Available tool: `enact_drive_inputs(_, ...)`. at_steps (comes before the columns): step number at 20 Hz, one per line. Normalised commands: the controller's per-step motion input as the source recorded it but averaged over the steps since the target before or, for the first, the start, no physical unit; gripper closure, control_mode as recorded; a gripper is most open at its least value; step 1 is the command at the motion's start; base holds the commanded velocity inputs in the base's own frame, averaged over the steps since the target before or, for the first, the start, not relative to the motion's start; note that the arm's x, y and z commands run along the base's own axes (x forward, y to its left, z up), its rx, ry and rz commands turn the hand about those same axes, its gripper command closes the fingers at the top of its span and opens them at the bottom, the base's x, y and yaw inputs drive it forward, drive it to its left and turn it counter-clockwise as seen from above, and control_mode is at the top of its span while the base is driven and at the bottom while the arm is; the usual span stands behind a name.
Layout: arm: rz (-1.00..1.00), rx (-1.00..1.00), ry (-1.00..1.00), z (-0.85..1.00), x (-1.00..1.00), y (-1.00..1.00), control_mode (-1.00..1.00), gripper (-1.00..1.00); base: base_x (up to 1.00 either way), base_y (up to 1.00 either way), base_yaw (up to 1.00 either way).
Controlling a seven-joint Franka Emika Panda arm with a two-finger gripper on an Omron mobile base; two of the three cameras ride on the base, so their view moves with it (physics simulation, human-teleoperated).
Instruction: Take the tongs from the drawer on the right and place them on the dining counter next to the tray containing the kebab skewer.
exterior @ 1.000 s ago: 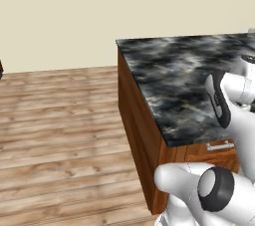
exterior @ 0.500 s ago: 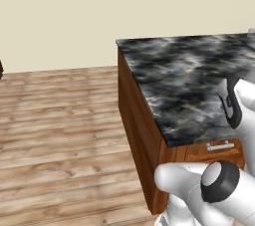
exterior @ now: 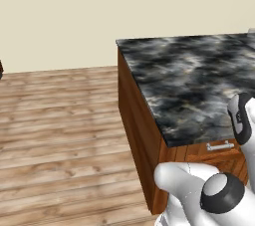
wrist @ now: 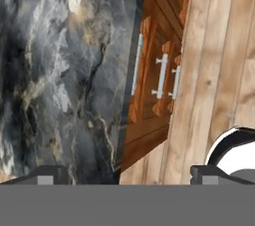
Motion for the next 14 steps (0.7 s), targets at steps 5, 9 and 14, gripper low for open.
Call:
enact_drive_inputs(5,0.0,0.0,-0.13,-0.31,-0.1,-0.26,-1.0,-1.0,0.0,0.0,0.0)
enact_drive_inputs(9,0.02,0.0,-0.06,-0.28,-0.01,-0.39,-1.0,-1.0,0.0,0.0,0.0)
enact_drive_inputs(14,0.02,0.0,-0.01,-0.2,0.0,-0.33,-1.0,-1.0,0.0,0.0,0.0)
